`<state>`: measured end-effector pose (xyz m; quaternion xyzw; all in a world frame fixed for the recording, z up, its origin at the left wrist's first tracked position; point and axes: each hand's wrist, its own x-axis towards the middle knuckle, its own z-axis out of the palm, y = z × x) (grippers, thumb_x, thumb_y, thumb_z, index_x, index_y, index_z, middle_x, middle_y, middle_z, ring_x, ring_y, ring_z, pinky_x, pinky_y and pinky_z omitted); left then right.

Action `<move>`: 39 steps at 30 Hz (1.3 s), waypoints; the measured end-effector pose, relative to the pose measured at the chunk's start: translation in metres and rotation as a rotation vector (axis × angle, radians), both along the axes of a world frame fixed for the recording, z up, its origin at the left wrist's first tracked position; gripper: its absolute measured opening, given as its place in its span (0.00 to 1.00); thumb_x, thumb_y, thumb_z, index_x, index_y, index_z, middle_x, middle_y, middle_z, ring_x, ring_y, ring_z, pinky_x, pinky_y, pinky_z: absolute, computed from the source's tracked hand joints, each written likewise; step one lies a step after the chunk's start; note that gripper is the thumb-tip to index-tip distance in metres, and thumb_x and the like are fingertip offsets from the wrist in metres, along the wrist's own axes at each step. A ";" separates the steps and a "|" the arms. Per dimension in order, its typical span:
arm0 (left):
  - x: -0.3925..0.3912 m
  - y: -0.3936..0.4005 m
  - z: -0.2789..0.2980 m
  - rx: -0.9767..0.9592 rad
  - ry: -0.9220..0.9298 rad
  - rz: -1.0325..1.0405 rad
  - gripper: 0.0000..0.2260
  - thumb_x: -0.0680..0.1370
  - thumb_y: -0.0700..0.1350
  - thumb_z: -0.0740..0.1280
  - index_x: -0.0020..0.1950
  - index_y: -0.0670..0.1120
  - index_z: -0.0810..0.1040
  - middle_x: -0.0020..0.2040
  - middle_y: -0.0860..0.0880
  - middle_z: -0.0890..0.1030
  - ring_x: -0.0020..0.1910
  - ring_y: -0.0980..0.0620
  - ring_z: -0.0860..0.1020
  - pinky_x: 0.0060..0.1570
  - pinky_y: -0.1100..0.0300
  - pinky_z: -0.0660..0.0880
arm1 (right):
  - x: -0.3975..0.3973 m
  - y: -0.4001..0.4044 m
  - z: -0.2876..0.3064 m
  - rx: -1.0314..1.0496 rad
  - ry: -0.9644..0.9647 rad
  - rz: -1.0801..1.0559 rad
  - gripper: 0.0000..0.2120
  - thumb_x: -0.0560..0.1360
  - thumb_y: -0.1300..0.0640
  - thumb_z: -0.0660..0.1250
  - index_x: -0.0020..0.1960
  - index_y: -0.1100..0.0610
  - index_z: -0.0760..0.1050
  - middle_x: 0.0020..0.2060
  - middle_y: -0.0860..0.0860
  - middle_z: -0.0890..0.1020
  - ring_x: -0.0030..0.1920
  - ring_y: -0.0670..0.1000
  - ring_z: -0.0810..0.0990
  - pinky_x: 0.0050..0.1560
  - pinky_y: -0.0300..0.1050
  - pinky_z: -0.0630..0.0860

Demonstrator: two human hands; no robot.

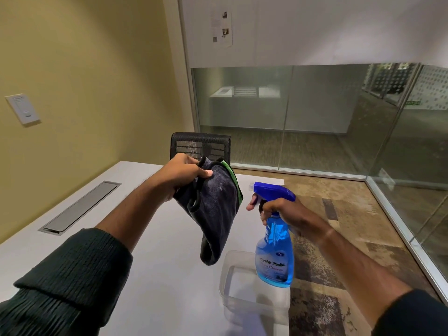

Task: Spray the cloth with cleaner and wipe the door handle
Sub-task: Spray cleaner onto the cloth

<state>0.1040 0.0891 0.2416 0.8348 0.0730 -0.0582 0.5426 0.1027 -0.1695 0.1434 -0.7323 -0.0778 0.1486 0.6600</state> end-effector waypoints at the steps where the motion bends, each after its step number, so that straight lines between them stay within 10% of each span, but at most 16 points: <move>1: 0.000 0.001 -0.002 0.003 -0.001 0.003 0.03 0.75 0.41 0.72 0.48 0.43 0.84 0.39 0.44 0.86 0.33 0.50 0.85 0.29 0.60 0.79 | -0.001 0.000 -0.007 0.007 0.001 -0.033 0.24 0.66 0.70 0.64 0.62 0.66 0.70 0.50 0.65 0.79 0.42 0.56 0.78 0.42 0.49 0.77; 9: -0.002 -0.001 -0.042 -0.006 0.018 0.004 0.02 0.76 0.40 0.71 0.47 0.44 0.84 0.35 0.45 0.86 0.34 0.50 0.85 0.28 0.61 0.79 | -0.017 0.002 -0.092 0.021 -0.147 -0.276 0.12 0.71 0.64 0.71 0.48 0.47 0.79 0.42 0.40 0.83 0.44 0.41 0.81 0.39 0.33 0.77; 29: 0.017 -0.008 -0.083 0.030 0.100 -0.085 0.03 0.77 0.42 0.70 0.49 0.45 0.83 0.35 0.49 0.86 0.35 0.51 0.85 0.30 0.60 0.79 | -0.032 0.007 -0.170 0.055 -0.196 -0.605 0.14 0.68 0.39 0.72 0.53 0.37 0.76 0.44 0.40 0.82 0.47 0.44 0.82 0.40 0.38 0.79; 35: 0.019 -0.011 -0.084 0.054 0.116 -0.148 0.05 0.77 0.43 0.70 0.51 0.44 0.84 0.38 0.47 0.86 0.38 0.49 0.85 0.34 0.58 0.81 | -0.031 0.006 -0.177 0.059 -0.180 -0.573 0.14 0.71 0.52 0.74 0.53 0.41 0.77 0.44 0.44 0.82 0.47 0.48 0.82 0.47 0.42 0.79; 39: 0.021 -0.012 -0.080 0.078 0.092 -0.209 0.04 0.77 0.43 0.70 0.50 0.45 0.85 0.40 0.47 0.86 0.42 0.47 0.85 0.41 0.54 0.82 | -0.044 -0.010 -0.174 0.065 0.000 -0.400 0.35 0.65 0.62 0.73 0.67 0.43 0.65 0.62 0.54 0.74 0.58 0.51 0.77 0.44 0.37 0.78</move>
